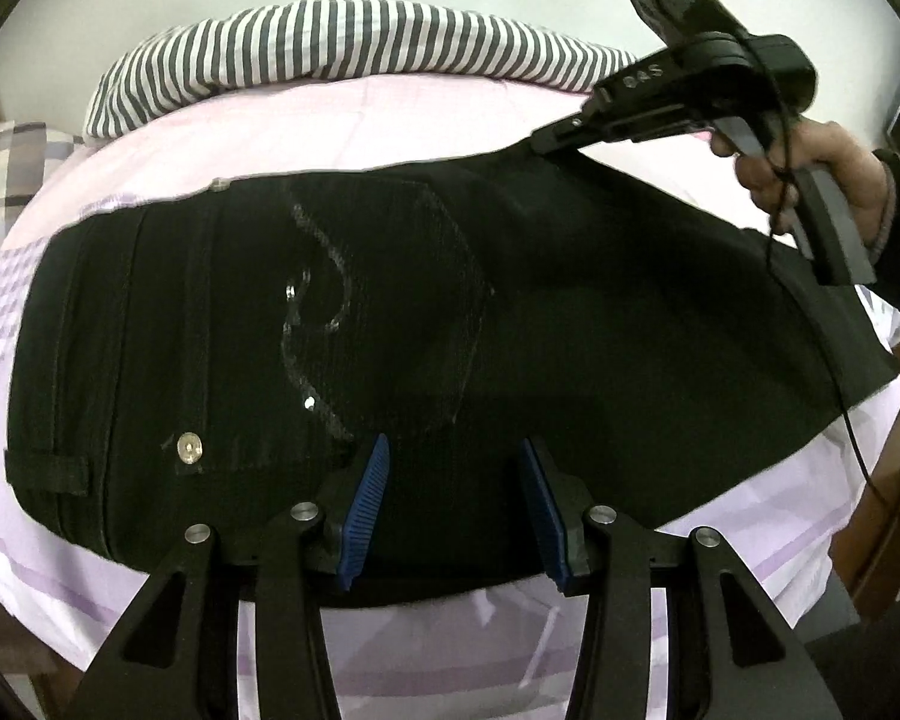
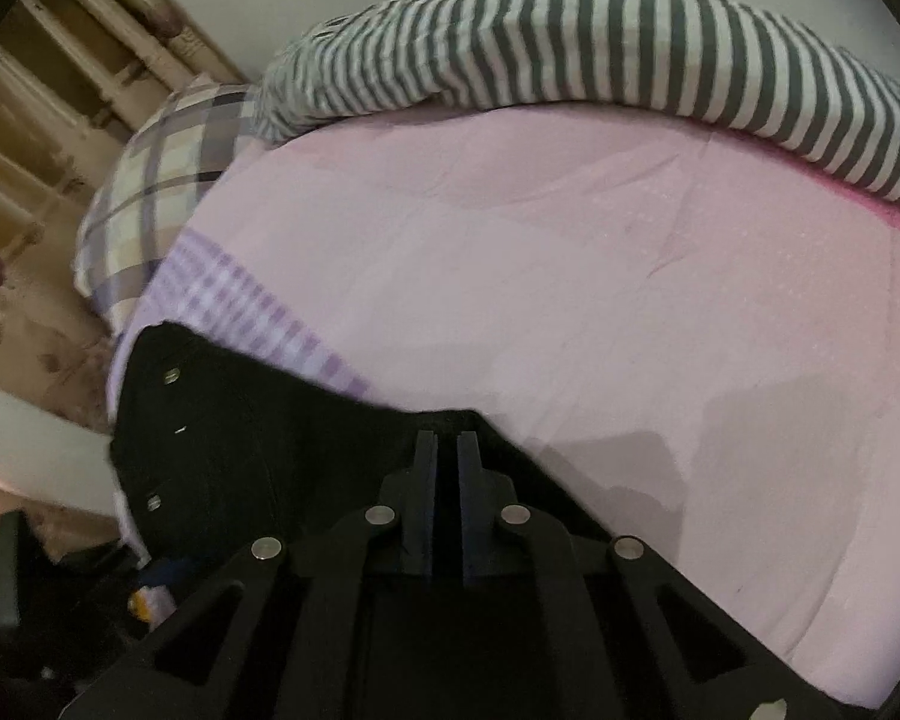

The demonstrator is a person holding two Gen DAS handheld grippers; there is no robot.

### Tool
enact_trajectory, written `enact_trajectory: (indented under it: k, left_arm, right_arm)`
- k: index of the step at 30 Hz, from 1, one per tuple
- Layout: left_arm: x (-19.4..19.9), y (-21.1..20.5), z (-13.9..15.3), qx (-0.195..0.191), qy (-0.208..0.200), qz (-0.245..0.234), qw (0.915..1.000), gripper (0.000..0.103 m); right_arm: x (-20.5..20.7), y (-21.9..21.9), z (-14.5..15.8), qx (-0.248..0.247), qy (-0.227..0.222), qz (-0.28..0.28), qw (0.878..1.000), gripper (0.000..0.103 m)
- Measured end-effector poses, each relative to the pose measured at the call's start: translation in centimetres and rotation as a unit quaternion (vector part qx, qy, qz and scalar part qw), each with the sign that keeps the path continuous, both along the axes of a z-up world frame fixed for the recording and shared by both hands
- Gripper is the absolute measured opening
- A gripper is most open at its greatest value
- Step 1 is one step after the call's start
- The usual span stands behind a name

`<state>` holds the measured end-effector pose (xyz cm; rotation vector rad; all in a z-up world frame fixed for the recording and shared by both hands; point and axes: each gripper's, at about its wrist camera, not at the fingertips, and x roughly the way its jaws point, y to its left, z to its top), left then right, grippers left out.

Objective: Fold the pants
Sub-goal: 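Press and smooth the folded trousers with both open tools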

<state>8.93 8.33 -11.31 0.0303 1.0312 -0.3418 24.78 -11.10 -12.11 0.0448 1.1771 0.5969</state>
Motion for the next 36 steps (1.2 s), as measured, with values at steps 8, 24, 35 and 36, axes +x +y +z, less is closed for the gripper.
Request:
enact_trajectory:
  k: [8, 24, 35, 36]
  left_arm:
    - [1.0, 0.5, 0.7, -0.029, 0.023, 0.003, 0.9993, 0.047]
    - [3.1, -6.9, 0.8, -0.042, 0.036, -0.085, 0.9949, 0.049]
    - [0.3, -7.4, 0.1, 0.006, 0.016, -0.107, 0.9941, 0.052]
    - [0.3, -7.4, 0.2, 0.005, 0.017, -0.106, 0.9942, 0.052]
  right_arm:
    - [-0.8, -2.5, 1.9, 0.024, -0.011, -0.045, 0.999, 0.030]
    - [-10.4, -13.0, 0.6, -0.044, -0.014, -0.158, 0.986, 0.032]
    - [-10.5, -19.7, -0.1, -0.079, -0.060, -0.279, 0.955, 0.029]
    - [-10.5, -20.2, -0.1, -0.081, -0.061, -0.283, 0.954, 0.029]
